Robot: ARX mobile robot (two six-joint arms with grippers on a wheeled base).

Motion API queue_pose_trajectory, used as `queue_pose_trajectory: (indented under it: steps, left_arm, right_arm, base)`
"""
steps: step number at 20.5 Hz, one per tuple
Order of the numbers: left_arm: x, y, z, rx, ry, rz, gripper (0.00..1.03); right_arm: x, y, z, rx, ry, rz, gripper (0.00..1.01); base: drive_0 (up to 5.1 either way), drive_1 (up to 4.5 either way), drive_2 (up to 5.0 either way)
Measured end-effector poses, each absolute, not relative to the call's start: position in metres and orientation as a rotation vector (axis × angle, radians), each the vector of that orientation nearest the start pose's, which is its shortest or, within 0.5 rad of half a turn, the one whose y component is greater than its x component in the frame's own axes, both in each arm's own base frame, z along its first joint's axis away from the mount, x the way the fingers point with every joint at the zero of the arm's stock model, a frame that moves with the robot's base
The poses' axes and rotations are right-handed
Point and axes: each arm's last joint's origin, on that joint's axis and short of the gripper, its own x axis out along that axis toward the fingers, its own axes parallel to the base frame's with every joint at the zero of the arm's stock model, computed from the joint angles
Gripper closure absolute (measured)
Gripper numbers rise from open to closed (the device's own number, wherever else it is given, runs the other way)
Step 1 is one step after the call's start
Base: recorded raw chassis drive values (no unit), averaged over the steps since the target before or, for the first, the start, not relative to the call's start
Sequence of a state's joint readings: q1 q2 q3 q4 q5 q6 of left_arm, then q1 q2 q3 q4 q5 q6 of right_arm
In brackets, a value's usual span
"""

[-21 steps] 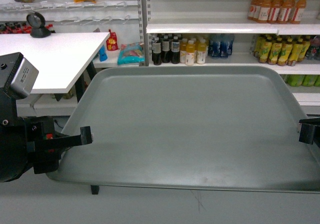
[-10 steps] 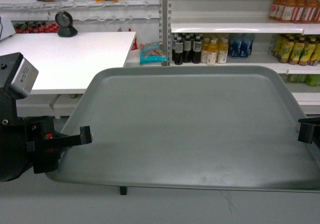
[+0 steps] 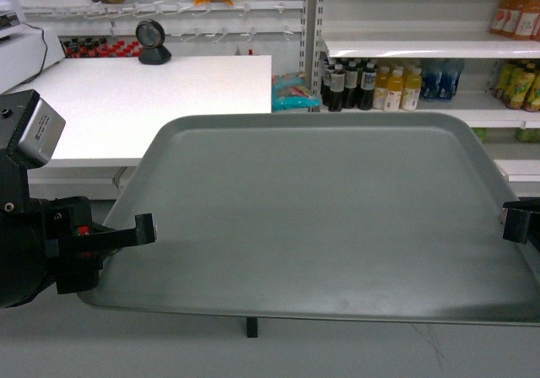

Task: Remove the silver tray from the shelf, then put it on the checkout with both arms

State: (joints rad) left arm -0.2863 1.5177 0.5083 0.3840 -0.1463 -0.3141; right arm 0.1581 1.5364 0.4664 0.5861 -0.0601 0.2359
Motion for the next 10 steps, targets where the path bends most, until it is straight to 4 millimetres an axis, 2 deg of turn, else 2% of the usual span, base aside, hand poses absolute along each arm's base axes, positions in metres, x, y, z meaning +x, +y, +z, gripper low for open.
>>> queue_pose_trajectory:
  steps: [10]
  left_arm:
    - [0.2558,-0.0709,0.1354,-0.17,0.624,-0.038,1.0]
  right_arm:
    - [0.2633,0.0437,0.1366,0.207,0.504,0.156,0.99]
  base:
    - [-5.0,3.25,1.5]
